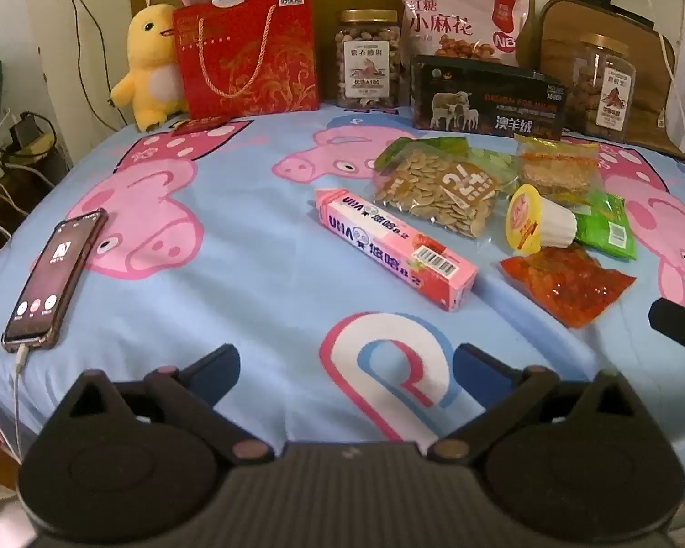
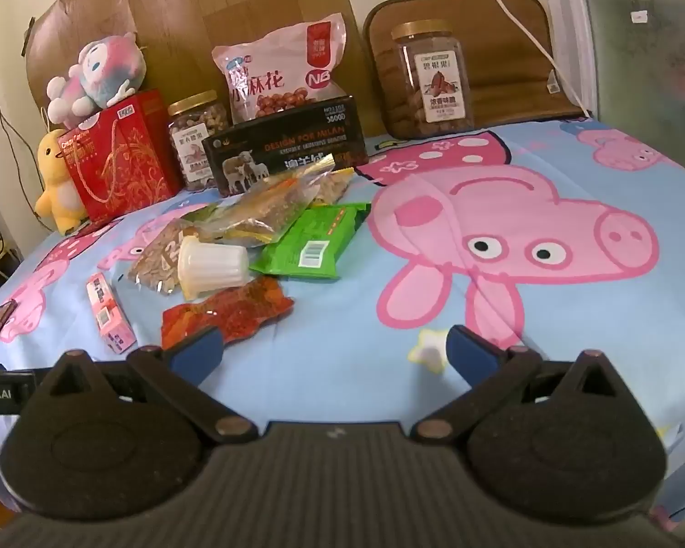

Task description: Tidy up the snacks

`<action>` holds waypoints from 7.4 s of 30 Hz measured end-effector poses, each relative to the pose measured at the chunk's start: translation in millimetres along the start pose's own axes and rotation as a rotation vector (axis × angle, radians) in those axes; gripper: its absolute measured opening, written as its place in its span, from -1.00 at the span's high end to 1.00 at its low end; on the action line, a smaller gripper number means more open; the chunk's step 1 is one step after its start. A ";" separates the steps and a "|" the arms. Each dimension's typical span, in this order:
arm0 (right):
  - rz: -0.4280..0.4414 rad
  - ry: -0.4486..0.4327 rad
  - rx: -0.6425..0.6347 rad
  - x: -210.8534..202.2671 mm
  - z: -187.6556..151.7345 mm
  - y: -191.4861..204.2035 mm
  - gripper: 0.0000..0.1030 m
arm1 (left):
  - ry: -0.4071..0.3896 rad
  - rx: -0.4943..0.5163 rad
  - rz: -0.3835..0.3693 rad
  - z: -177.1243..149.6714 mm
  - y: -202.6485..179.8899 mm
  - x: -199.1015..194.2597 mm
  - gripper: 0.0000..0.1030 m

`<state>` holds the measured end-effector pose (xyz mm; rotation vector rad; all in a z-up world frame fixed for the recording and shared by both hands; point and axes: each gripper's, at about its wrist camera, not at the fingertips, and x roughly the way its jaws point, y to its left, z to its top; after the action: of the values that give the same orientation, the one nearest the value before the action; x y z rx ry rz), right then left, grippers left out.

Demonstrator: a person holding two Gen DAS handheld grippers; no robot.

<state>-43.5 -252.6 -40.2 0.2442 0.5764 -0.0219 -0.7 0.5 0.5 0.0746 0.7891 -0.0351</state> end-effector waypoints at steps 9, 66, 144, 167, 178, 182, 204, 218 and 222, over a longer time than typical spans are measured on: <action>0.012 -0.018 -0.006 2.6 -0.6 6.7 -1.00 | 0.005 -0.023 -0.109 -4.1 4.5 -3.3 -0.97; 0.397 0.081 -0.043 96.9 101.9 -22.7 0.44 | 0.040 -0.048 -0.638 161.7 -76.7 109.2 0.16; 0.238 0.033 -0.240 238.8 239.5 9.0 0.29 | 0.088 -0.122 -0.600 303.5 -119.9 232.1 0.06; 0.552 0.276 -0.125 116.0 113.0 35.1 0.15 | 0.077 -0.164 -0.511 135.9 52.9 111.2 -0.08; 0.493 0.412 -0.114 142.7 100.3 57.8 0.41 | 0.119 -0.132 -0.567 112.2 30.1 141.0 0.02; 0.470 0.332 -0.180 133.7 105.9 72.5 0.46 | 0.094 -0.175 -0.593 115.8 38.8 128.2 0.02; 0.429 0.373 -0.142 232.7 140.5 94.7 -0.05 | 0.110 -0.403 -0.518 139.3 63.5 181.1 0.00; 0.431 0.289 -0.165 184.1 137.9 56.6 0.10 | 0.112 -0.401 -0.551 135.6 71.5 162.4 -0.25; 0.444 0.298 -0.137 188.7 129.3 61.9 0.09 | 0.133 -0.380 -0.569 132.9 62.4 170.1 -0.17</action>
<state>189.7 -213.9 -23.9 0.2392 0.8058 0.4892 216.8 51.5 -23.7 -0.5143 0.9179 -0.4203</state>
